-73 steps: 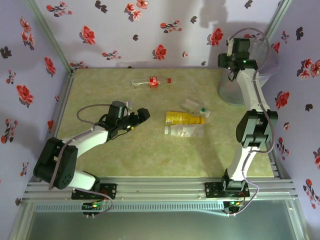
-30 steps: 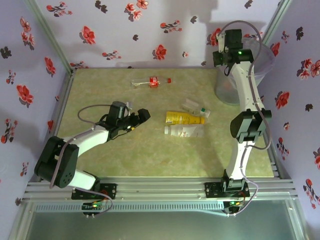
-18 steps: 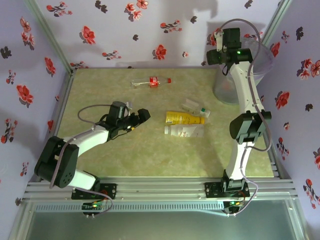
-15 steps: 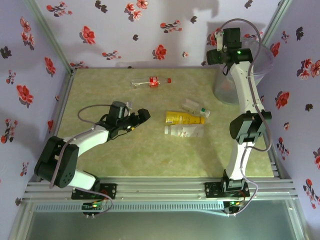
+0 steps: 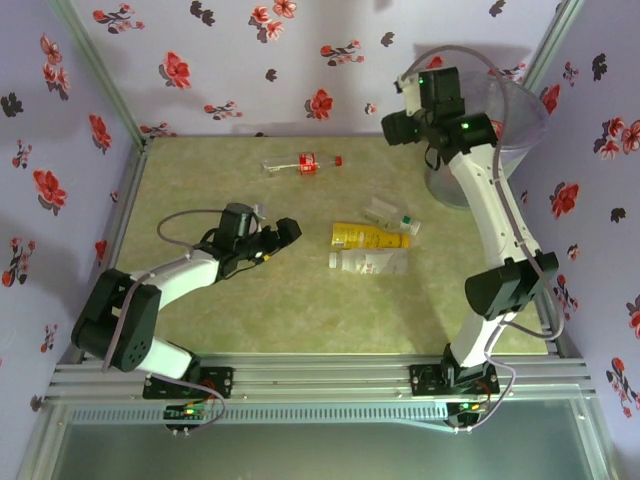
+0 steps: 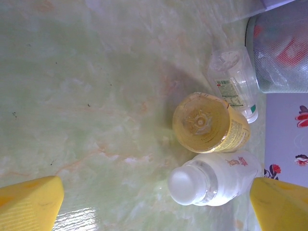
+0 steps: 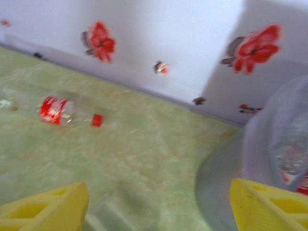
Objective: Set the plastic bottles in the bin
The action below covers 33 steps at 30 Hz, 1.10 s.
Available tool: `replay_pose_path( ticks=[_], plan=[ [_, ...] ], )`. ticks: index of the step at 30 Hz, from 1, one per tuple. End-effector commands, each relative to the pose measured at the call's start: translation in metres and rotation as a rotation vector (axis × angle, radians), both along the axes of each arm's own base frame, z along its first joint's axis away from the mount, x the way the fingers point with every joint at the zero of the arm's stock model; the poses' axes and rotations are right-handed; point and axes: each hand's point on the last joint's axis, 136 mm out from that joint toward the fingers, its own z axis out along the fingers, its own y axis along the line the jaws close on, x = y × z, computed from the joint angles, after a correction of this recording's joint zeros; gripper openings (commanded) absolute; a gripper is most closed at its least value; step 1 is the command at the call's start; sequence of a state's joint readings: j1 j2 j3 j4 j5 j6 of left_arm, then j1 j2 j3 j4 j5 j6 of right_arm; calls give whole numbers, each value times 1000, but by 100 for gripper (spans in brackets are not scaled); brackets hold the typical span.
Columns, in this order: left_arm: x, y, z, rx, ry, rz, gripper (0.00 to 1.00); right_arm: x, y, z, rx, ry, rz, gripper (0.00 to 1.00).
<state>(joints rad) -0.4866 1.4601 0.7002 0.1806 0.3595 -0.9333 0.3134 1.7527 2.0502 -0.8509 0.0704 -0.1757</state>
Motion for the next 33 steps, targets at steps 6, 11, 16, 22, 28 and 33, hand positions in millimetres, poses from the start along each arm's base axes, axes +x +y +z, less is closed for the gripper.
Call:
replay_pose_path(
  ticks=[6, 11, 16, 22, 28, 33],
  plan=[
    [0, -1, 9, -12, -27, -18, 100, -41, 10, -135, -158, 365, 155, 88],
    [2, -2, 7, -10, -25, -19, 100, -47, -8, -187, -148, 498, 174, 91],
    [2, -3, 11, -20, -30, -23, 100, -39, -6, -223, -116, 575, 205, 92],
    [-2, -1, 14, -7, -34, -30, 100, -43, 3, -255, -99, 662, 241, 92],
    [-2, -2, 19, 6, -42, -48, 100, -28, -5, -276, -149, 652, 197, 91],
    [-3, -5, 25, 5, -54, -64, 98, -19, -2, -283, -130, 650, 195, 89]
  ],
)
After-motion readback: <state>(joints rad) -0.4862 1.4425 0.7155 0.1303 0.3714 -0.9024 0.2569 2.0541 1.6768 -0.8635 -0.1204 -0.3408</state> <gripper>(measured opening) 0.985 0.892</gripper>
